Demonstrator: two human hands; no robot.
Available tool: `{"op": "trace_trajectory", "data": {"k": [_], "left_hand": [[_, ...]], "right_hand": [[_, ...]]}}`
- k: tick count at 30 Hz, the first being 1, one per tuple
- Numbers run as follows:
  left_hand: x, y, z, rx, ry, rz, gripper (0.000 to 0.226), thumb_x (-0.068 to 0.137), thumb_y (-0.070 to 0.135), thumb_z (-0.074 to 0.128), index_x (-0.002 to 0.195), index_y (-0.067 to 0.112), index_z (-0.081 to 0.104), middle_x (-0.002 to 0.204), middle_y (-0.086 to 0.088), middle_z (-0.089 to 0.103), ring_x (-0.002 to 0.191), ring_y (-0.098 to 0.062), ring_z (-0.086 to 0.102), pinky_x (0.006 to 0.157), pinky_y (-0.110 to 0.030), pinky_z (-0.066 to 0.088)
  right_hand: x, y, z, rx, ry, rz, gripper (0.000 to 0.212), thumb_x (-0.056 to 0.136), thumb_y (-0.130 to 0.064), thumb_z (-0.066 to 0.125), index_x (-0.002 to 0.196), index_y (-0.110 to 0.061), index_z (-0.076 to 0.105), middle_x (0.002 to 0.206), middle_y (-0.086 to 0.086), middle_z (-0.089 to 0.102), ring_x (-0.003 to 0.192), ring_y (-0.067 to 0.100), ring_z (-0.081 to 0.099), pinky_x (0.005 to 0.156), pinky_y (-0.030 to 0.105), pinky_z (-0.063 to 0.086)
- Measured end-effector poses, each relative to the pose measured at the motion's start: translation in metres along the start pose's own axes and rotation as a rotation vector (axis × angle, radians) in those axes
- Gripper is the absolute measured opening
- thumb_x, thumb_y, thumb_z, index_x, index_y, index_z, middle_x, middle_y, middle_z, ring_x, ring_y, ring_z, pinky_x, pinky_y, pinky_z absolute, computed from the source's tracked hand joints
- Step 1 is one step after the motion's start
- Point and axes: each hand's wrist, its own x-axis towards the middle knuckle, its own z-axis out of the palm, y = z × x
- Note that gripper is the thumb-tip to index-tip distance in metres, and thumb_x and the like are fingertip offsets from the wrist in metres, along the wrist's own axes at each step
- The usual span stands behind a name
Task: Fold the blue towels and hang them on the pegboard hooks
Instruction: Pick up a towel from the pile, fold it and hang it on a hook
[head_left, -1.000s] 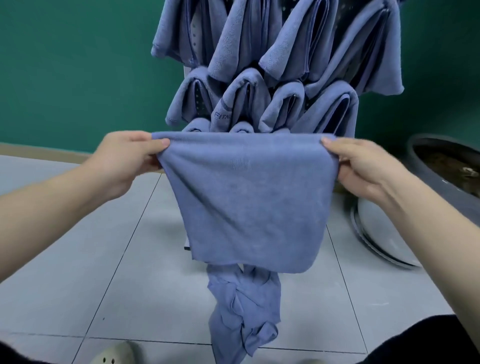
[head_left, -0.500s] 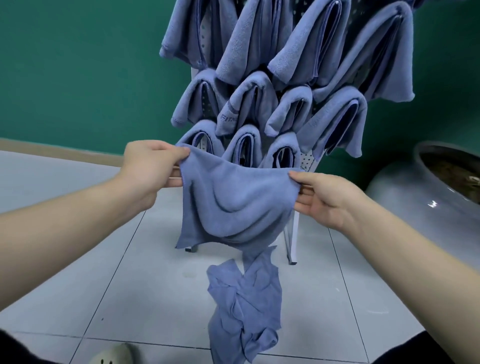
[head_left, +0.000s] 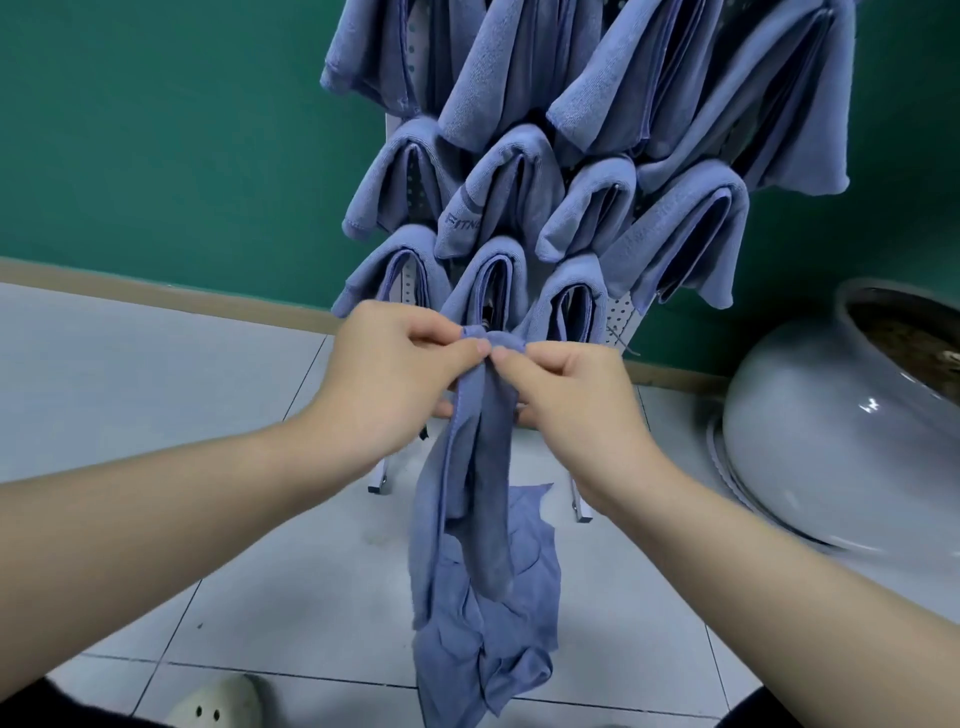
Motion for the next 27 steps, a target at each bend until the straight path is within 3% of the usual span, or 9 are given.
{"op": "trace_trajectory", "data": {"k": [2, 5, 10, 13, 17, 20, 22, 24, 27], "left_hand": [[-0.008, -0.005, 0.006, -0.004, -0.012, 0.017, 0.016, 0.094, 0.009, 0.072, 0.082, 0.017, 0.079, 0.075, -0.004, 0.078, 0.069, -0.012, 0.075, 0.06, -0.026, 0.061], [-0.017, -0.01, 0.009, -0.024, -0.048, 0.031, 0.028, 0.098, 0.007, 0.066, 0.083, 0.027, 0.078, 0.081, 0.003, 0.079, 0.077, -0.01, 0.076, 0.065, -0.021, 0.061], [-0.018, -0.015, 0.007, 0.092, -0.074, 0.112, 0.026, 0.1, 0.006, 0.061, 0.098, 0.021, 0.082, 0.09, 0.002, 0.08, 0.084, -0.017, 0.077, 0.081, -0.037, 0.064], [-0.02, -0.014, 0.008, 0.041, -0.101, 0.096, 0.03, 0.1, -0.002, 0.057, 0.105, 0.016, 0.081, 0.096, -0.002, 0.08, 0.088, -0.016, 0.077, 0.079, -0.03, 0.064], [-0.017, -0.008, 0.004, -0.046, -0.084, 0.129, 0.022, 0.093, -0.002, 0.068, 0.092, 0.017, 0.079, 0.084, 0.0, 0.079, 0.076, -0.015, 0.076, 0.072, -0.026, 0.063], [-0.011, -0.006, 0.0, 0.057, -0.048, 0.206, 0.007, 0.085, 0.01, 0.078, 0.085, 0.016, 0.076, 0.071, 0.005, 0.073, 0.063, -0.018, 0.066, 0.066, -0.037, 0.062], [-0.005, -0.006, -0.001, 0.162, -0.023, 0.272, 0.011, 0.081, 0.019, 0.08, 0.082, 0.018, 0.069, 0.069, 0.008, 0.066, 0.062, -0.01, 0.056, 0.06, -0.026, 0.053], [0.001, -0.007, -0.004, 0.255, -0.025, 0.337, 0.025, 0.077, 0.032, 0.085, 0.09, 0.021, 0.066, 0.081, 0.009, 0.065, 0.07, -0.004, 0.056, 0.065, -0.015, 0.045], [0.013, -0.002, -0.015, 0.389, -0.19, 0.374, 0.055, 0.071, 0.052, 0.086, 0.116, 0.028, 0.065, 0.111, 0.016, 0.066, 0.106, 0.004, 0.06, 0.089, -0.011, 0.044]], "right_hand": [[-0.004, 0.0, 0.002, -0.117, -0.016, -0.072, 0.048, 0.097, -0.018, 0.067, 0.062, 0.007, 0.047, 0.058, 0.017, 0.035, 0.06, 0.02, 0.033, 0.06, 0.03, 0.035], [-0.008, -0.002, -0.001, -0.196, -0.036, -0.092, 0.049, 0.1, -0.015, 0.065, 0.056, -0.003, 0.045, 0.054, 0.001, 0.03, 0.054, 0.011, 0.025, 0.051, 0.027, 0.021], [-0.01, -0.001, -0.004, -0.252, -0.042, -0.11, 0.047, 0.103, -0.016, 0.06, 0.061, 0.002, 0.052, 0.051, -0.008, 0.029, 0.049, 0.008, 0.024, 0.048, 0.021, 0.02], [-0.012, -0.002, -0.005, -0.264, -0.035, -0.122, 0.05, 0.105, -0.019, 0.057, 0.056, -0.009, 0.051, 0.046, -0.013, 0.029, 0.045, 0.008, 0.027, 0.047, 0.018, 0.02], [-0.014, -0.006, -0.007, -0.229, -0.037, -0.156, 0.048, 0.107, -0.026, 0.054, 0.072, 0.005, 0.065, 0.049, -0.011, 0.03, 0.047, 0.008, 0.028, 0.05, 0.021, 0.023], [-0.016, -0.009, -0.005, -0.127, -0.075, -0.16, 0.046, 0.105, -0.031, 0.058, 0.079, 0.005, 0.068, 0.053, 0.0, 0.043, 0.058, 0.008, 0.037, 0.06, 0.028, 0.029], [-0.016, -0.009, -0.004, -0.069, -0.101, -0.158, 0.042, 0.101, -0.035, 0.062, 0.086, 0.003, 0.073, 0.07, 0.026, 0.062, 0.071, 0.015, 0.048, 0.069, 0.032, 0.036], [-0.013, -0.011, -0.006, -0.076, -0.091, -0.174, 0.046, 0.096, -0.04, 0.06, 0.082, 0.003, 0.07, 0.07, 0.027, 0.058, 0.071, 0.019, 0.046, 0.07, 0.036, 0.037], [-0.01, -0.018, -0.013, -0.13, -0.096, -0.218, 0.048, 0.101, -0.036, 0.058, 0.072, 0.003, 0.059, 0.064, 0.017, 0.04, 0.064, 0.018, 0.038, 0.063, 0.034, 0.031]]}}
